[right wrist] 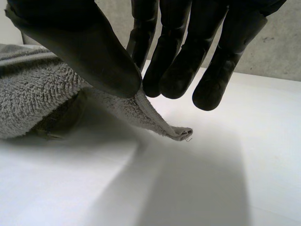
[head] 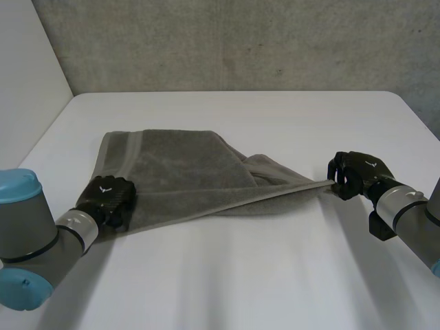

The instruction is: Fold the towel.

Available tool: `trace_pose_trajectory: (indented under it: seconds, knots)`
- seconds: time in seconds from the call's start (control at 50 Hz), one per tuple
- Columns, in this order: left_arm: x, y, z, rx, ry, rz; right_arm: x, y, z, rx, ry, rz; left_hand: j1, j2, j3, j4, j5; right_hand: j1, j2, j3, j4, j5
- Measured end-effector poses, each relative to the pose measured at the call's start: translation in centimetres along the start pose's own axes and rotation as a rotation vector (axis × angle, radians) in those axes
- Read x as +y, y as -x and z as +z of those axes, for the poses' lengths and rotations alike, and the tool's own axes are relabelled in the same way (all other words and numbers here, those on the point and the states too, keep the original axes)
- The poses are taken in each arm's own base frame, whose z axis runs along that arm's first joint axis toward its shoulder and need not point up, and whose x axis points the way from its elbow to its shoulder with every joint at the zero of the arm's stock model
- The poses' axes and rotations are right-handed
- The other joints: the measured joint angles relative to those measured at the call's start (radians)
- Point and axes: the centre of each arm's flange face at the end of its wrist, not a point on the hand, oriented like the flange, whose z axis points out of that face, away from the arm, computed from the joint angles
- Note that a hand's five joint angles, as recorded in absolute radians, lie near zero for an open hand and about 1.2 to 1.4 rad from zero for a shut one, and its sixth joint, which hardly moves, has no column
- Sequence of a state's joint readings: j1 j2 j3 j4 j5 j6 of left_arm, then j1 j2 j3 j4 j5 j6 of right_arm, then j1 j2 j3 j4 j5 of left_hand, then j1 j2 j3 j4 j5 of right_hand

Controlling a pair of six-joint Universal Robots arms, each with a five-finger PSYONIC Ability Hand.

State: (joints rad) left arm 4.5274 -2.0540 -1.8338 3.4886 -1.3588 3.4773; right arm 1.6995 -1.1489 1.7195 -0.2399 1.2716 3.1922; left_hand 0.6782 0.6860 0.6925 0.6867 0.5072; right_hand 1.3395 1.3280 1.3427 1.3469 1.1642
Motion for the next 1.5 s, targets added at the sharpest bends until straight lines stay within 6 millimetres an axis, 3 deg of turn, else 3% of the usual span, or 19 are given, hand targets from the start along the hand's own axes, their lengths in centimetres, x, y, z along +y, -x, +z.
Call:
trace_pose_trajectory:
  seconds: [0.16, 0.36, 0.62, 0.74, 0.94, 1.02, 1.1, 1.14, 1.2, 1.5]
  knots:
    - [-0.1, -0.2, -0.8, 0.007, 0.014, -0.004, 0.0, 0.2, 0.0, -0.022, 0.001, 0.0, -0.233, -0.242, -0.245, -0.243, -0.253, 0.0, 0.0, 0.0, 0.0, 0.002]
    - [-0.2, -0.3, -1.5, 0.01, 0.025, -0.006, 0.1, 0.3, 0.0, -0.03, 0.002, -0.001, -0.243, -0.245, -0.245, -0.245, -0.278, 0.0, 0.0, 0.0, 0.0, 0.003]
    - [0.1, -0.1, -1.0, 0.006, 0.032, -0.004, 0.1, 0.3, 0.0, -0.029, 0.003, -0.001, -0.234, -0.241, -0.242, -0.241, -0.241, 0.0, 0.0, 0.0, 0.0, 0.003]
    - [0.3, 0.0, -0.7, 0.007, 0.034, -0.002, 0.1, 0.3, 0.1, -0.03, 0.005, -0.007, -0.031, -0.039, -0.048, -0.043, -0.073, 0.0, 0.0, 0.0, 0.0, 0.003]
    - [0.5, -0.1, -0.5, 0.007, 0.036, -0.003, 0.3, 0.6, 0.0, -0.039, 0.009, -0.033, 0.021, 0.023, 0.016, 0.016, -0.054, 0.0, 0.0, 0.0, 0.0, 0.003]
    - [0.5, -0.1, -0.5, 0.008, 0.036, -0.004, 0.4, 0.7, 0.0, -0.041, 0.01, -0.035, 0.289, 0.285, 0.259, 0.294, 0.144, 0.0, 0.0, 0.0, 0.0, 0.003]
    - [0.3, -0.1, -0.6, 0.007, 0.031, -0.004, 0.4, 0.8, 0.0, -0.043, 0.011, -0.035, 0.397, 0.382, 0.35, 0.399, 0.201, 0.0, 0.0, 0.0, 0.0, 0.003]
    - [0.1, 0.0, -0.7, 0.005, 0.024, -0.004, 0.4, 0.8, 0.0, -0.043, 0.012, -0.035, 0.504, 0.492, 0.45, 0.508, 0.423, 0.0, 0.0, 0.0, 0.0, 0.003]
    - [-0.2, 0.1, -0.8, 0.003, 0.016, -0.004, 0.4, 0.8, 0.0, -0.043, 0.012, -0.034, 0.574, 0.581, 0.553, 0.632, 0.549, 0.0, 0.0, 0.0, 0.0, 0.003]
    - [-1.0, 0.4, -1.0, -0.011, -0.005, -0.004, 0.0, 1.1, -0.3, -0.05, 0.007, -0.043, 0.595, 0.601, 0.573, 0.668, 0.554, 0.0, 0.0, 0.0, 0.0, 0.003]
